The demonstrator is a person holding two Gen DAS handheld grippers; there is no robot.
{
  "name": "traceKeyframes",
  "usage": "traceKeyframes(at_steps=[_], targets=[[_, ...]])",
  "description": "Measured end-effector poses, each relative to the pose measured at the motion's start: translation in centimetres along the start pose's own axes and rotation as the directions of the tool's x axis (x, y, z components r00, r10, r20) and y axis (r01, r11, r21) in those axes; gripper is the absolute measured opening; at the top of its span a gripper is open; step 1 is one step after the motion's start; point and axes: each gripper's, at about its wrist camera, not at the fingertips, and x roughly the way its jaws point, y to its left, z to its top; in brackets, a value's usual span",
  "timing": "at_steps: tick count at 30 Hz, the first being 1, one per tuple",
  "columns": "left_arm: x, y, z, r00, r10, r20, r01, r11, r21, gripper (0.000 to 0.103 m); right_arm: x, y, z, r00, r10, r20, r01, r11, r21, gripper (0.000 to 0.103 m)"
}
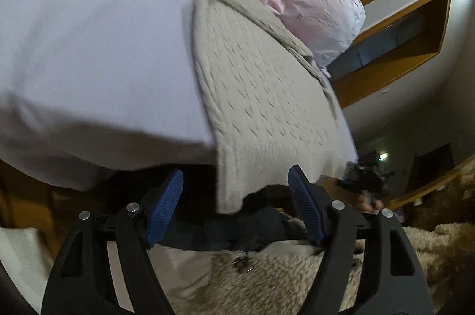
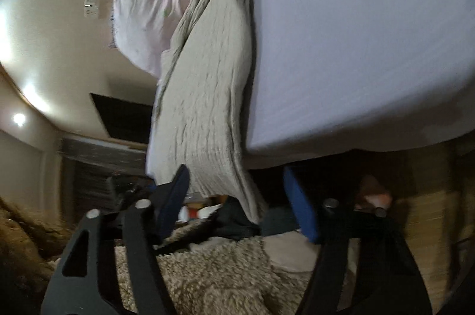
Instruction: Fold small clothes
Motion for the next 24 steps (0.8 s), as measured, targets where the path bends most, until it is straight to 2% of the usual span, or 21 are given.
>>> traceKeyframes(at_steps=[2,3,4,5,6,7,9,13,17,19,22,23,24], targets=[[1.2,-0.1,-0.2,1.000,-0.022,0.000,0.022,1.000,-0.004,0.072,1.0,-0.1,0.0,0.999,0.045,-0.012,-0.045,0.999,0.000,0.042],[1.7,-0.3,-0.3,1.000,-0.031,-0.001,0.031,1.000,-0.005,0.065,1.5,-0.2,-0.2,0.998,0.068,-0.017,-0.068,0.998,-0.002,0.030],[2.1,-0.3,-0.3,0.999,-0.036,-0.005,0.036,0.999,-0.010,0.051,1.8,-0.1,-0.3,0.996,0.084,-0.021,-0.085,0.996,-0.006,0.018],[2.5,-0.3,-0.4,0.999,-0.042,-0.011,0.042,0.999,-0.023,0.040,2.0,0.1,-0.5,0.994,0.102,-0.026,-0.103,0.995,-0.015,0.012],[2.8,-0.2,-0.5,0.999,-0.046,-0.017,0.045,0.998,-0.043,0.019,1.9,0.1,-0.6,0.994,0.109,-0.027,-0.110,0.994,-0.027,0.008],[2.9,-0.2,-0.5,0.998,-0.052,-0.017,0.051,0.997,-0.061,0.009,1.7,0.8,-0.8,0.994,0.107,-0.016,-0.108,0.993,-0.056,0.007],[2.4,-0.3,-0.3,0.997,-0.078,0.004,0.078,0.993,-0.092,0.008,0.7,2.6,-0.7,0.992,0.127,0.019,-0.124,0.985,-0.119,0.007],[0.0,-3.1,2.5,0.988,-0.123,0.089,0.124,0.992,-0.016,0.007,-2.4,7.4,1.4,0.976,0.184,0.117,-0.147,0.951,-0.271,0.007],[-1.9,-6.8,10.0,0.967,-0.130,0.218,0.110,0.989,0.099,0.007,-3.6,13.7,6.8,0.954,0.214,0.210,-0.110,0.900,-0.421,0.007],[-1.6,-7.7,15.0,0.945,-0.092,0.314,0.063,0.993,0.102,0.007,-3.3,16.2,11.1,0.934,0.223,0.279,-0.078,0.889,-0.451,0.007],[0.4,-7.4,21.0,0.913,-0.006,0.407,-0.014,0.999,0.045,0.008,-1.6,17.8,17.7,0.895,0.187,0.406,-0.007,0.914,-0.406,0.007],[2.0,-7.4,23.5,0.901,0.053,0.432,-0.074,0.997,0.033,0.008,-1.0,17.7,19.7,0.882,0.148,0.447,0.036,0.926,-0.377,0.007],[3.6,-7.3,25.4,0.894,0.101,0.438,-0.130,0.991,0.037,0.008,0.2,17.2,22.0,0.867,0.067,0.494,0.109,0.941,-0.319,0.008]])
